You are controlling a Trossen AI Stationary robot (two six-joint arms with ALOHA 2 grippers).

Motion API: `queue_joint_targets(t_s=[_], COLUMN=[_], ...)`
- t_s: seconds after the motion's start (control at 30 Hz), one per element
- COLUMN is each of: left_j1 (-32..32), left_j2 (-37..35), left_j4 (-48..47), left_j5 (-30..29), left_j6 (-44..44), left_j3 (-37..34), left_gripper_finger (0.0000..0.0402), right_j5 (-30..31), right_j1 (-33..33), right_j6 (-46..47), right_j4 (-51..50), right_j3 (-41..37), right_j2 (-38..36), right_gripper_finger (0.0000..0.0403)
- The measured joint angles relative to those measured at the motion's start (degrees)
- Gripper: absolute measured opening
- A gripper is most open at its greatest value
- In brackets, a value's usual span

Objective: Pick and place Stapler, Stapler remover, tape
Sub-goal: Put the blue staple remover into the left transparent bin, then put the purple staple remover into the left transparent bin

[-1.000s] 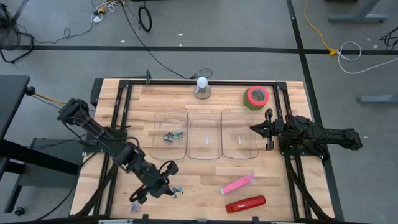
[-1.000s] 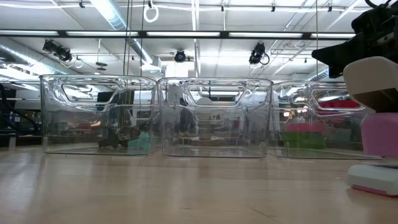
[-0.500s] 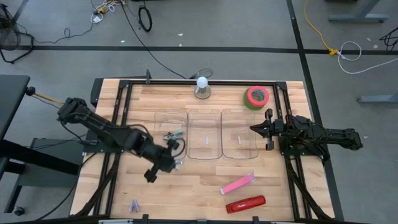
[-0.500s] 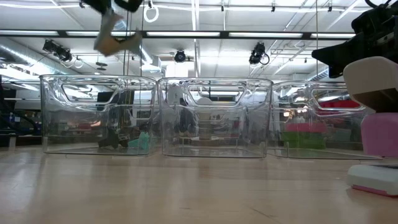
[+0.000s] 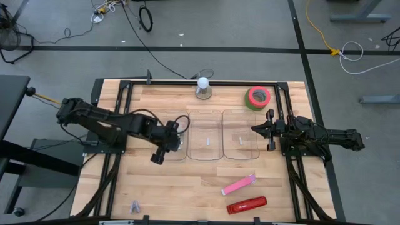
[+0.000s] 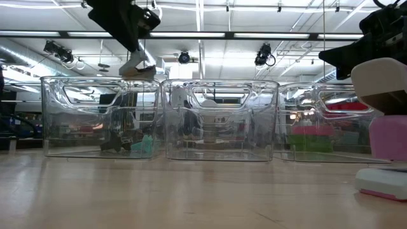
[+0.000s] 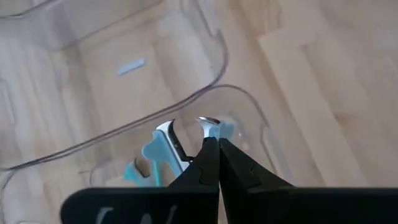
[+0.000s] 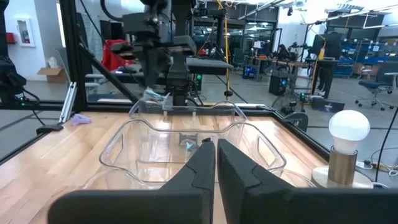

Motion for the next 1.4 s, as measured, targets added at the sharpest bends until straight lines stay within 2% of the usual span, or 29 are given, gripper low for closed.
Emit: queue_joint_targets(t_s=[0.27,0.63,0.87,1.13,1.4], left_j1=[2.3,2.9,2.9,2.4,0.8], left_j2=[0.1,0.2,0.2,0.2,0.2], left_j4=[-1.5,0.5,1.7,3.7,4.0], left_j5=[0.6,2.2,3.5,4.7,3.5], left_j6=[-1.5,-5.2,-6.0,-5.7,-5.6], left_j3=[-0.3,-9.6,-11.1,-11.1,-11.1], left_gripper_finger=[0.0,0.0,0.0002,0.0048,0.0118], right_j5=[0.0,0.0,0.0,0.0,0.0], right_j1=[0.0,0.0,0.0,0.0,0.0], right_j6=[0.0,0.0,0.0,0.0,0.0], right_j4=[0.0,0.0,0.0,0.0,0.0], right_j3=[0.0,0.0,0.0,0.0,0.0], right_j2=[0.0,0.0,0.0,0.0,0.0], right_gripper_finger=[0.0022,0.0022,0.0022,0.0022,0.0022])
